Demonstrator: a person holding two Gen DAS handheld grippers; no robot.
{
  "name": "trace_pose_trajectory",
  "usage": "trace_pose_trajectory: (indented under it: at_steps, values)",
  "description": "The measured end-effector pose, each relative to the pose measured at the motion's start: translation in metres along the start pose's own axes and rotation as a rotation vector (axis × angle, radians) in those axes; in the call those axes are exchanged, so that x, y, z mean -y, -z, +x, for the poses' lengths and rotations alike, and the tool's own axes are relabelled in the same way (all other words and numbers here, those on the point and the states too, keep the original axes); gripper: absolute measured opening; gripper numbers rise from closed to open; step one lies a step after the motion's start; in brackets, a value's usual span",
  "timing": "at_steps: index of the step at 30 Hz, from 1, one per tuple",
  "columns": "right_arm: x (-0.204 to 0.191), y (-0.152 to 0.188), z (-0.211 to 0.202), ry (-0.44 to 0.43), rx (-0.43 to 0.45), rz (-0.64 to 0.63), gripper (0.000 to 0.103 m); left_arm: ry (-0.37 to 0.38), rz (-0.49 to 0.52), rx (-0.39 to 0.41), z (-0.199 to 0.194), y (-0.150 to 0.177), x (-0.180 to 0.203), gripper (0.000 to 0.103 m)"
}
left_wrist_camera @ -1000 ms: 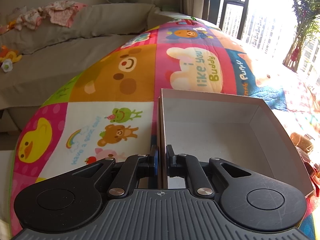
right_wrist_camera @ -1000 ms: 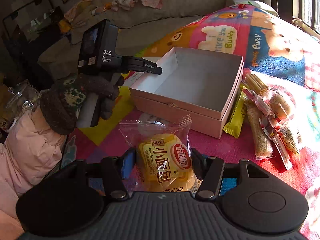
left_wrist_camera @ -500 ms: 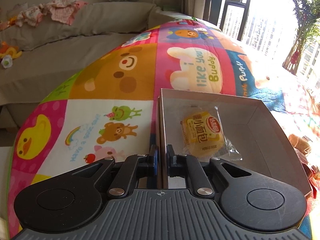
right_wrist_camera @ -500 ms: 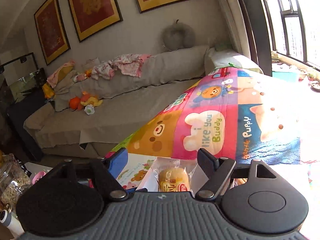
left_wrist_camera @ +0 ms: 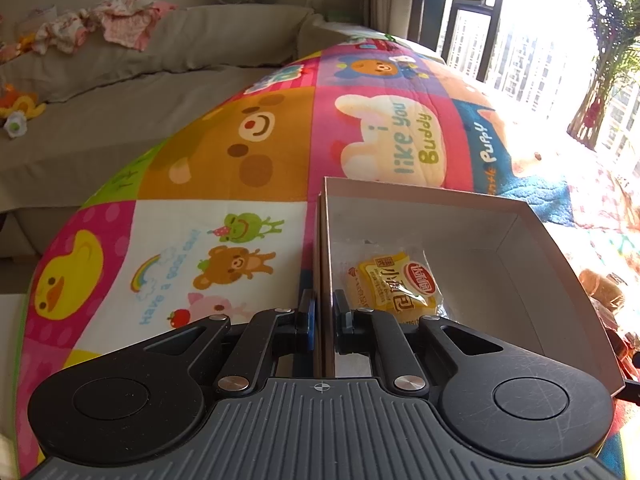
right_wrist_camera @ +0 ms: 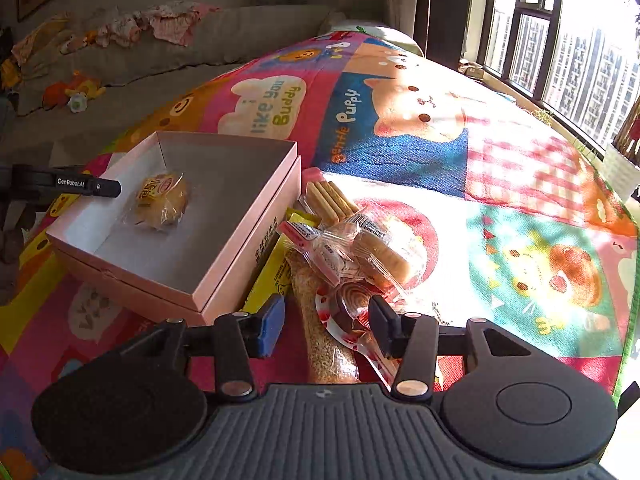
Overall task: Organize objects
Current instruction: 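Move the right tool to the clear bag of grain bar, then grasp the clear grain bar bag with the right tool and lift it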
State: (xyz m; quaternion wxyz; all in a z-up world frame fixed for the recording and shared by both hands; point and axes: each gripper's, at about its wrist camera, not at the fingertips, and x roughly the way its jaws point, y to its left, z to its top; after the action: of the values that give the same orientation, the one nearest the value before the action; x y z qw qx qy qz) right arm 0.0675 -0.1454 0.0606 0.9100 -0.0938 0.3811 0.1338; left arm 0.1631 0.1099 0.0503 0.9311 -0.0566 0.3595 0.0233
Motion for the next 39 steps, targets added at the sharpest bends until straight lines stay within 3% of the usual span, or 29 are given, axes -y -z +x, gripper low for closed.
trace_pose_trajectory:
  at_steps: [3, 5, 8, 11, 13, 21, 27, 39]
  values:
    - [-0.007, 0.016, 0.01, -0.024, -0.046, -0.02, 0.041, 0.001, 0.0, -0.001, 0.0, 0.0, 0.0, 0.01]
    - [-0.011, 0.021, 0.014, 0.022, -0.035, -0.051, 0.041, 0.0, 0.0, 0.0, 0.0, 0.0, 0.0, 0.01]
    - [-0.003, 0.02, 0.022, 0.007, -0.041, 0.002, 0.041, -0.002, 0.0, 0.0, -0.001, 0.001, 0.0, 0.01]
    - [-0.002, 0.021, 0.023, 0.009, -0.063, 0.015, 0.031, -0.01, 0.001, 0.001, -0.001, 0.001, 0.002, 0.01]
    - [-0.004, 0.024, 0.018, -0.006, -0.065, -0.001, 0.03, -0.017, 0.004, 0.001, -0.002, 0.002, 0.003, 0.01]
    - [-0.012, 0.044, -0.009, -0.062, -0.125, 0.044, 0.029, -0.017, -0.004, 0.004, -0.001, 0.001, 0.005, 0.01]
    - [-0.033, 0.057, -0.029, -0.09, -0.175, -0.012, 0.031, -0.007, -0.016, 0.009, 0.0, 0.0, 0.004, 0.01]
    - [-0.031, 0.029, 0.012, -0.029, -0.112, -0.003, 0.034, -0.002, -0.011, 0.008, 0.0, 0.001, 0.004, 0.01]
